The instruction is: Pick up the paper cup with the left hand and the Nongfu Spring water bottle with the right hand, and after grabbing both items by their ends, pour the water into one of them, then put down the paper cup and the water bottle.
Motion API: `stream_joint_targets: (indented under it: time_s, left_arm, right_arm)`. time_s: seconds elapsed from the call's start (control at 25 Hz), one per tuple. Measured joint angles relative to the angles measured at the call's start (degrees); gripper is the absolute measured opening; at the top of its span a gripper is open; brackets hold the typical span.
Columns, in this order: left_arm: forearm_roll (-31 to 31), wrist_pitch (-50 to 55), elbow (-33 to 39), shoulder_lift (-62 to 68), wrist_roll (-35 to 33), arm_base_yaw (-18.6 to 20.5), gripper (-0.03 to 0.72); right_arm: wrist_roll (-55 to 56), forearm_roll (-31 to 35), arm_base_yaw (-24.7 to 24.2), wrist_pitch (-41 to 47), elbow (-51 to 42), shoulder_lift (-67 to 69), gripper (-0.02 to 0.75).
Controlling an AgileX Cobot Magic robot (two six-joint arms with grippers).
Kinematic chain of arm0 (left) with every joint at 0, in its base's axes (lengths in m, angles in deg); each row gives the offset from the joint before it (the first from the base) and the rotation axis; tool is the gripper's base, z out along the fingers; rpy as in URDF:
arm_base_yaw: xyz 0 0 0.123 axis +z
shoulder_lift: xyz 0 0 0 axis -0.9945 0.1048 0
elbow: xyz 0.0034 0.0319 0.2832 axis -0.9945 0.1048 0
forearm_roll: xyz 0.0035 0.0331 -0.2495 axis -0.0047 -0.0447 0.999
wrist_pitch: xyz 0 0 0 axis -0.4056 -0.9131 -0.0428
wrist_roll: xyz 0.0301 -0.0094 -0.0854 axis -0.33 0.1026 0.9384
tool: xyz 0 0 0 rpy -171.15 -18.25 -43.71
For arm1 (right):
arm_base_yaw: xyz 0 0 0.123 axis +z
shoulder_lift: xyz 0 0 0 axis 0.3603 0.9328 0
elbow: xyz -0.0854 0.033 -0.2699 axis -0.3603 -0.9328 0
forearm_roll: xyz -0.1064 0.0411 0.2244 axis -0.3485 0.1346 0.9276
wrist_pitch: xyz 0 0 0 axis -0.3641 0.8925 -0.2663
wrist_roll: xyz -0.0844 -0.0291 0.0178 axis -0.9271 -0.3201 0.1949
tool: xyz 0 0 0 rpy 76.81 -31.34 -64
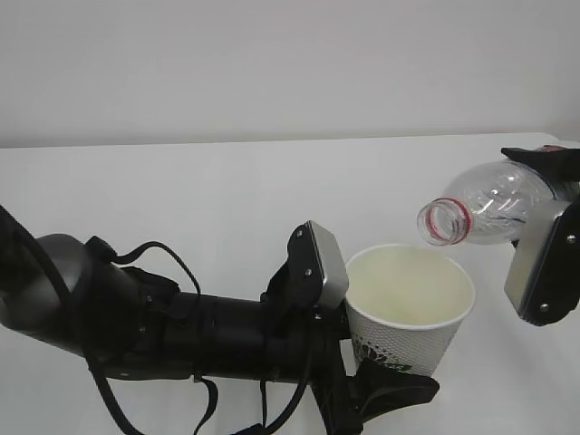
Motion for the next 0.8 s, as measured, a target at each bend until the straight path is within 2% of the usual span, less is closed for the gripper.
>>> stream_joint_targets:
  time_s: [0.8]
  left_arm:
    - [0.00,0.00,0.00,0.00,0.00,0.00,0.517]
  right_arm:
    - [-3.56,0.22,0.00,-1.98,0.00,0.00,0.445]
